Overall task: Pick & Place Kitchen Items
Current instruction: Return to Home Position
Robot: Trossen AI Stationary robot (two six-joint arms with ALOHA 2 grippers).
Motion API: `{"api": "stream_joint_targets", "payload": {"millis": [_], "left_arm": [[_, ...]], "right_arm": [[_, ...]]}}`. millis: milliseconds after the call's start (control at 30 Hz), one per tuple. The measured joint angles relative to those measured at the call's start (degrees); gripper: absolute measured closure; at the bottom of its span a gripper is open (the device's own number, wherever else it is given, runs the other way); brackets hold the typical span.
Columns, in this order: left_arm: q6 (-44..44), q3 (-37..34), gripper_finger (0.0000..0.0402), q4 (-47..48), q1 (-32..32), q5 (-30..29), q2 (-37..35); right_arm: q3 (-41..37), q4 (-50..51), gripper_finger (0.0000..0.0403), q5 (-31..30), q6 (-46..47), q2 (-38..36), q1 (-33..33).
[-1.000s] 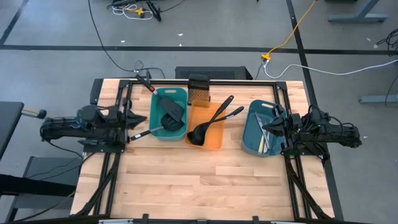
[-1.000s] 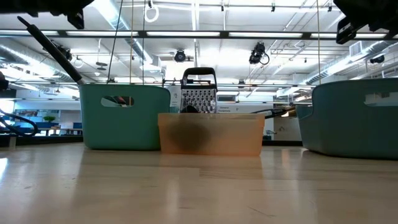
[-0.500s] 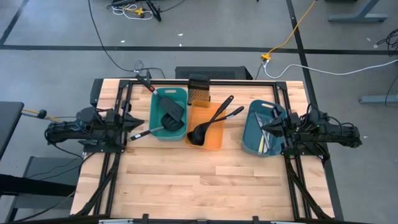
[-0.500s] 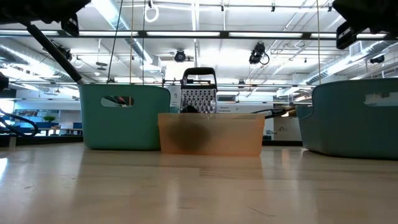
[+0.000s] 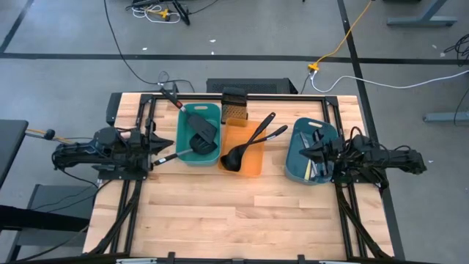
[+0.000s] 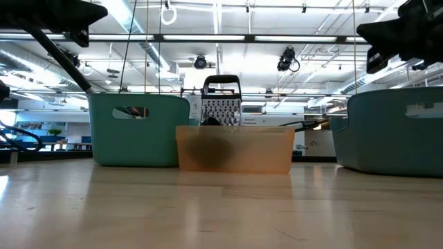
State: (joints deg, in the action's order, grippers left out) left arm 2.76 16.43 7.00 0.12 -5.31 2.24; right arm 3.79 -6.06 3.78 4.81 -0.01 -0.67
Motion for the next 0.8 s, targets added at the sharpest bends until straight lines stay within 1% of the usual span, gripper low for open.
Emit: {"api": "stream_joint_targets", "payload": {"millis": [100,200,333,400,500,633,800], "left_arm": [[-0.2,-1.1,0.0401,-1.1,0.0,-1.6,-0.1],[-1.1,-6.7,0.0401,-4.0,0.0,-2.6,-0.4],[0.1,-12.2,0.0401,-12.6,0.1,-2.3,-0.7],[1.0,-12.9,0.0401,-13.5,0.1,-1.2,-0.9],[1.3,-13.1,0.04,-12.5,0.1,-0.9,-0.9],[1.4,-13.1,0.04,-12.9,0.1,1.8,-0.9],[2.6,-13.1,0.04,-15.4,0.1,2.8,-0.9]], "right_arm": [[-1.9,-3.3,0.0397,-0.5,-0.9,0.0,0.0],[-2.5,-4.5,0.0398,-1.4,-1.6,0.0,-0.1],[-2.5,-4.7,0.0397,-0.5,-1.4,0.0,-0.7],[-2.5,-4.2,0.0396,0.1,-0.8,0.0,-1.2],[-2.5,-2.3,0.0396,0.7,-0.3,0.0,-1.6],[-2.5,-1.1,0.0395,3.7,-0.1,0.0,-2.3],[-2.5,-1.9,0.0395,4.1,0.8,0.0,-2.5]]}}
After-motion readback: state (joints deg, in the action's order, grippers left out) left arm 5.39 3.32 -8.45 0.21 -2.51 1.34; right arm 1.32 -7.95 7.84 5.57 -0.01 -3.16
